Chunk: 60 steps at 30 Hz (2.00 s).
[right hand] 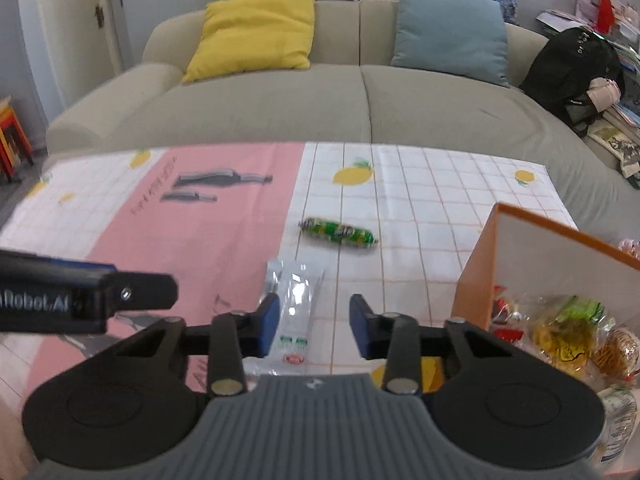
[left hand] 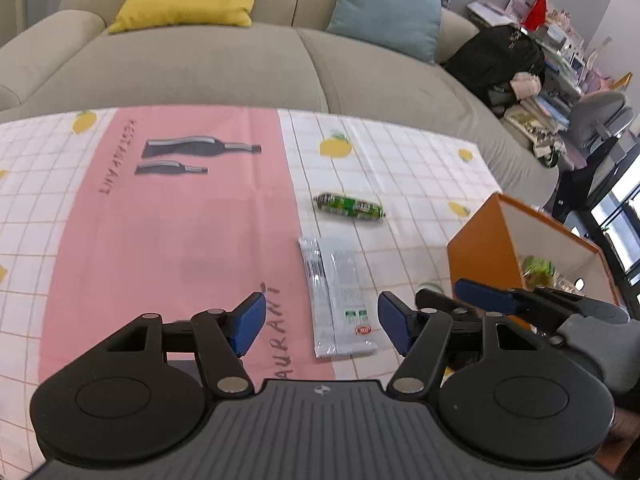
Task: Organize snacks
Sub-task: 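Move both tools back over the white pack and green sausage on the table, then grasp the white flat pack with the left tool while the right grasps the green sausage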
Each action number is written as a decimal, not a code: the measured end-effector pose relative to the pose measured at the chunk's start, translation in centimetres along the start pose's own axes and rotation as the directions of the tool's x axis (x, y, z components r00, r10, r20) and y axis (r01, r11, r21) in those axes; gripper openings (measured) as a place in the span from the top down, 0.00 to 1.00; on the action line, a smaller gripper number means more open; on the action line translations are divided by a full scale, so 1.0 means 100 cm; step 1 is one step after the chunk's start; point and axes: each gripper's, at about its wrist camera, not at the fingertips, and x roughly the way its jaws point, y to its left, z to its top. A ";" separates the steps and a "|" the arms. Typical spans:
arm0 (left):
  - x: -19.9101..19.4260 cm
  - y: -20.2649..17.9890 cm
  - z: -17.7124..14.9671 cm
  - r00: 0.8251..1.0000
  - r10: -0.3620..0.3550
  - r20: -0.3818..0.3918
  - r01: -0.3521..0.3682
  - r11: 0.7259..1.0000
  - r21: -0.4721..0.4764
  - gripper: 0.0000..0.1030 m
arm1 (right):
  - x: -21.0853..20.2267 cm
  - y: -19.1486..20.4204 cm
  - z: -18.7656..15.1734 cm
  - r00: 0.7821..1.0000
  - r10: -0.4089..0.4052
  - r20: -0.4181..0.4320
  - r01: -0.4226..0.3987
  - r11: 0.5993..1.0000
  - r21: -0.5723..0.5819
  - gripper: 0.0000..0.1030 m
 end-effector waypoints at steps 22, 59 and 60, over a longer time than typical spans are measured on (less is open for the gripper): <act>0.082 0.032 0.006 0.996 0.000 -0.090 -0.006 0.998 -0.061 0.23 | 0.105 0.008 -0.016 0.985 -0.099 -0.139 0.086 0.991 -0.101 0.69; 0.138 0.023 0.024 0.982 0.029 -0.186 0.042 0.929 0.366 0.42 | 0.127 -0.017 0.043 0.958 0.034 -0.285 -0.050 0.998 -0.048 0.50; 0.139 0.023 0.026 0.981 0.035 -0.189 0.034 0.935 0.352 0.42 | 0.128 -0.016 0.047 0.956 0.031 -0.292 -0.054 0.996 -0.073 0.47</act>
